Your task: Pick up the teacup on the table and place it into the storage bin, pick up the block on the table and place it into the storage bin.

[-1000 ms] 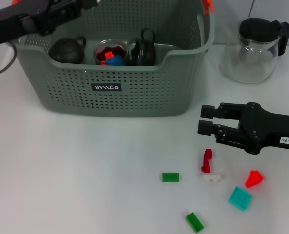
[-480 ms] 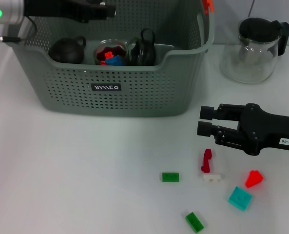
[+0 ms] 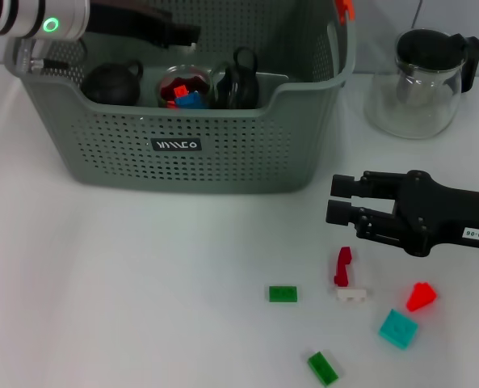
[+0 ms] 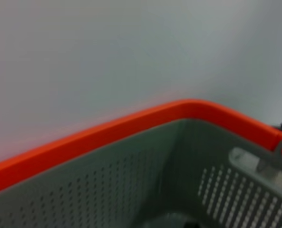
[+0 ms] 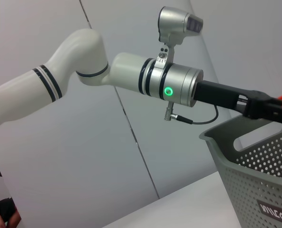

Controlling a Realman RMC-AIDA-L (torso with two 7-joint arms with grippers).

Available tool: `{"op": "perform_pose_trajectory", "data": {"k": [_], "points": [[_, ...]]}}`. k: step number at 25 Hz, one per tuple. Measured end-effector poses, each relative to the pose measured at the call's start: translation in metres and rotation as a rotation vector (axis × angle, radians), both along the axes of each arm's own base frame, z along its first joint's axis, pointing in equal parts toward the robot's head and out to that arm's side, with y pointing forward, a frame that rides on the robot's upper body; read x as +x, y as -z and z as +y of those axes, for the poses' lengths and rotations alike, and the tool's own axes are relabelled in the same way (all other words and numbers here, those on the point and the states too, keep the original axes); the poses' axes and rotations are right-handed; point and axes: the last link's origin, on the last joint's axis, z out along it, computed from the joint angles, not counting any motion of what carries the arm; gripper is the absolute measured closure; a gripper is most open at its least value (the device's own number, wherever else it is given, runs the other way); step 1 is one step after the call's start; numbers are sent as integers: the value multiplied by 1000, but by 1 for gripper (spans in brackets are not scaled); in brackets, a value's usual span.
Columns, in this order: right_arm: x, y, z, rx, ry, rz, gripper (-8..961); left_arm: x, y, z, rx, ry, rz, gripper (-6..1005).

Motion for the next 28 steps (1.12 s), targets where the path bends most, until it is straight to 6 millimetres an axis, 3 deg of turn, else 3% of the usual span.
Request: {"op": "perform_pose_trajectory", "data": {"k": [4, 7, 10, 15, 18, 22, 25, 28], "points": [[0, 0, 0, 1, 1, -1, 459, 5, -9, -2, 35, 19, -83, 503], [0, 0, 0, -1, 0, 1, 459, 4, -23, -13, 62, 61, -200, 384], [1, 0, -1, 0, 1, 3, 459, -6, -36, -41, 47, 183, -376, 266], [1, -1, 0, 6, 4, 3, 460, -44, -40, -113, 5, 453, -596, 222], [0, 0, 1, 5, 0, 0, 460, -70, -23, -148, -4, 545, -555, 196], [-1, 0, 2, 5, 0, 1, 460, -97, 22, -191, -72, 601, -418, 200], [-1, 0, 3, 6, 6, 3, 460, -107, 54, -205, -189, 585, -397, 203], [-1, 0, 3, 7, 8, 2, 460, -114, 83, -207, -282, 530, -390, 207]]}}
